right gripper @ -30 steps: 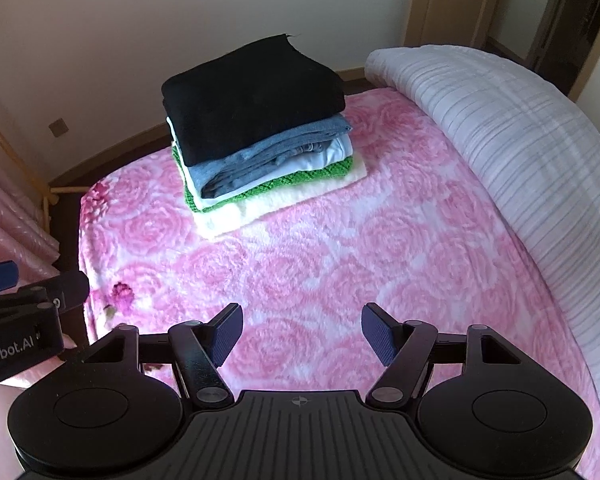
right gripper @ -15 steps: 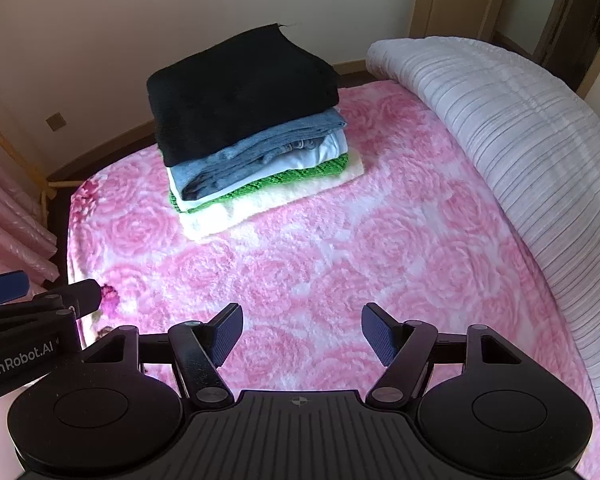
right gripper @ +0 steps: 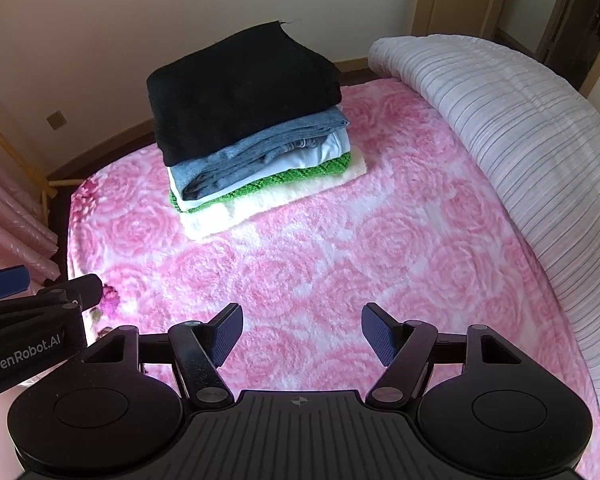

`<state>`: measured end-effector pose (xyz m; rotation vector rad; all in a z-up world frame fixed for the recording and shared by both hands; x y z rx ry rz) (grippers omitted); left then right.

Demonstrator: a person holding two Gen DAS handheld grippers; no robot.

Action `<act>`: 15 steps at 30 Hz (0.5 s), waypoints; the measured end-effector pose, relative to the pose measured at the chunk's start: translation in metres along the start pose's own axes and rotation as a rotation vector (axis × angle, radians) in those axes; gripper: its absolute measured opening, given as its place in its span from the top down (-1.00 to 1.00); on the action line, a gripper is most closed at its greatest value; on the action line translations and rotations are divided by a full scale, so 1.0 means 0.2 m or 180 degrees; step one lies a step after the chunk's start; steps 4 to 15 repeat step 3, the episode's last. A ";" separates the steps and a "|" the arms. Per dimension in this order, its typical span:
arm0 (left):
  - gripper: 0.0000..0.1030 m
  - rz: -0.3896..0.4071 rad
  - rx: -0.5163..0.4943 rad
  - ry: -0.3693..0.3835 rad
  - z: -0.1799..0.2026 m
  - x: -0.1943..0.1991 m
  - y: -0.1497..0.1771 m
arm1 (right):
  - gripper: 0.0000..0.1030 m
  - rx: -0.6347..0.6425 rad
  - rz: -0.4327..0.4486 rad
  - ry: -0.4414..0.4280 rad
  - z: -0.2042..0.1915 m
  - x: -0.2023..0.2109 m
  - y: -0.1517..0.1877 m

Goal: Fold clothes

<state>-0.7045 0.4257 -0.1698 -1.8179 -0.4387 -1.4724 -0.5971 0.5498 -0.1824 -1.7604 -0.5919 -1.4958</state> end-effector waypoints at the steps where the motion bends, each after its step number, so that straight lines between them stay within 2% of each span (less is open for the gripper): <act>1: -0.28 0.0018 -0.0008 -0.0014 0.00 0.01 0.00 | -0.35 -0.0006 0.0005 -0.0003 0.00 0.00 0.00; 15: -0.28 0.0028 -0.0011 -0.0004 -0.01 0.02 0.00 | -0.35 -0.0010 0.0016 -0.0009 -0.01 0.01 0.01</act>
Point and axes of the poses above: each gripper's, at about its wrist camera, not at the fingertips, and x roughly against the way its jaws point, z to its right, y to its underside, the point moved 1 cm from there along -x, roughly the way its jaws point, and after that the axes turned 13 degrees about -z, right-handed, at the moved point
